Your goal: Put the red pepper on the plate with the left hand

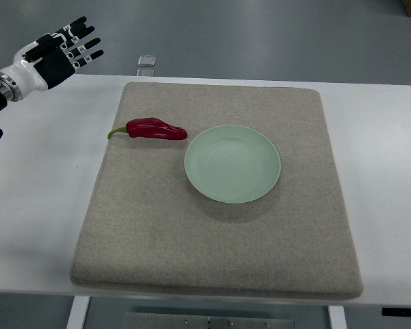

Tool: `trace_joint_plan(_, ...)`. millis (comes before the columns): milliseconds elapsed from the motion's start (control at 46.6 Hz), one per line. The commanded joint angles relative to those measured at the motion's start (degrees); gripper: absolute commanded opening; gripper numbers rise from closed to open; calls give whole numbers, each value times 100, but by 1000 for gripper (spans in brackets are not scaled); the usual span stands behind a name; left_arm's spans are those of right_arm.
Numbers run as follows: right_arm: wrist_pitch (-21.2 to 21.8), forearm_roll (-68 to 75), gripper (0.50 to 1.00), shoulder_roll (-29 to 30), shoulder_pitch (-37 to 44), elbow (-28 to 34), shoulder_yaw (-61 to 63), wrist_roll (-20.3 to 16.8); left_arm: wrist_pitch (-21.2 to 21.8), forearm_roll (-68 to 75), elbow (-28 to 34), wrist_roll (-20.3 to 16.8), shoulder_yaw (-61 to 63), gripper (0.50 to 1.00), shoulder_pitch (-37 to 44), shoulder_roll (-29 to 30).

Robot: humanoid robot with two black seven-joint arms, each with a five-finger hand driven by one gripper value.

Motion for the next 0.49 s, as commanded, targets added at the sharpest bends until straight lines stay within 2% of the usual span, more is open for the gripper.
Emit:
trace_joint_plan(0,3,0,928,0,0,-7,0,0,-2,9,9,-9,0,996,-3,9)
trace_joint_plan(215,3,0,928,0,0,2,0,0,16,386,9,-35,9,996,-29,0)
trace_joint_plan(300,-6,0,928,0,0,2,0,0,156,720,26,-61,9,996,-64,0)
trace_joint_plan(472,3,0,928,0,0,2,0,0,113,2300,53,-114,17,994,-258,18)
